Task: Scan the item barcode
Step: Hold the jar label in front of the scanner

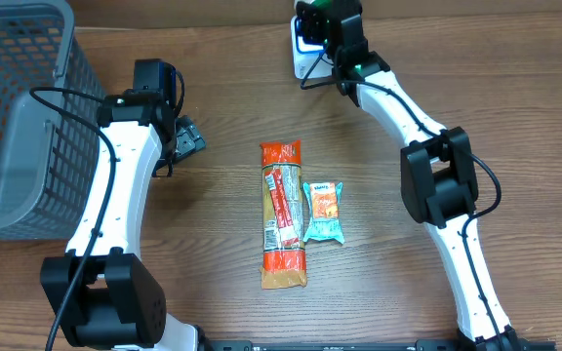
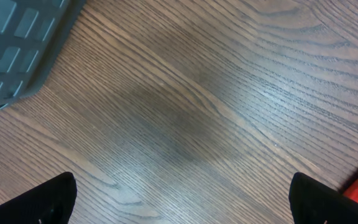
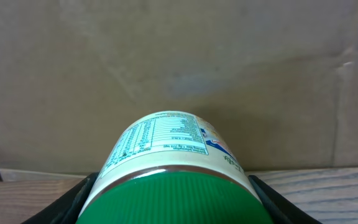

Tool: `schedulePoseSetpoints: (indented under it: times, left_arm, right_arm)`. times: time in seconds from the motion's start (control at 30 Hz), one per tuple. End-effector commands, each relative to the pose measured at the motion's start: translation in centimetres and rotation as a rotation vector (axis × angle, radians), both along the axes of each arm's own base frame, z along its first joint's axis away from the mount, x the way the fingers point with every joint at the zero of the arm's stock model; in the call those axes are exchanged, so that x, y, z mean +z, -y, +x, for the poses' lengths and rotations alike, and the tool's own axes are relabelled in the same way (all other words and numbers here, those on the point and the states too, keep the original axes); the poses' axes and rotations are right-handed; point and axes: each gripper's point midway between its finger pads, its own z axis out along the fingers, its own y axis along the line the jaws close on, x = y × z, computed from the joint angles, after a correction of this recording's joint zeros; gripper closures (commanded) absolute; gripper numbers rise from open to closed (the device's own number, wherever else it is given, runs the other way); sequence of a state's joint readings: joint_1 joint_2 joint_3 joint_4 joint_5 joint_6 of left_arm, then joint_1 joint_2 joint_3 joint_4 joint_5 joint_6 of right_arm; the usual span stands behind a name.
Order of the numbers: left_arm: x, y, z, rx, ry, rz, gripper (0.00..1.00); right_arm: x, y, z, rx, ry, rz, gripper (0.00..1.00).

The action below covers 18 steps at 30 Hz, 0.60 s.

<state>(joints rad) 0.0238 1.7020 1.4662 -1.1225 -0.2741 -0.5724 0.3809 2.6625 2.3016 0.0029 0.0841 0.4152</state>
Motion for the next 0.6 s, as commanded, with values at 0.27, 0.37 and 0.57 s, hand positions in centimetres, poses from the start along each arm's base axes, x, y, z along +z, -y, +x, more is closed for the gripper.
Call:
schedulePoseSetpoints:
  times: [0.27, 0.37, 0.57]
  left_arm:
    - [1.2, 0.0, 0.3, -0.013, 0.032, 0.017, 0.0]
    - [1.2, 0.0, 0.3, -0.013, 0.031, 0.017, 0.0]
    - [1.2, 0.0, 0.3, -0.014, 0.032, 0.017, 0.0]
  right_arm:
    - [0.0, 0.5, 0.3, 0.008, -0.002, 0.001, 0.85]
    - [3.6, 1.0, 0.4, 0.041, 0.041, 0.034, 0.85]
    - [15.0, 3.0, -2.1, 0.188, 0.119, 0.108, 0.85]
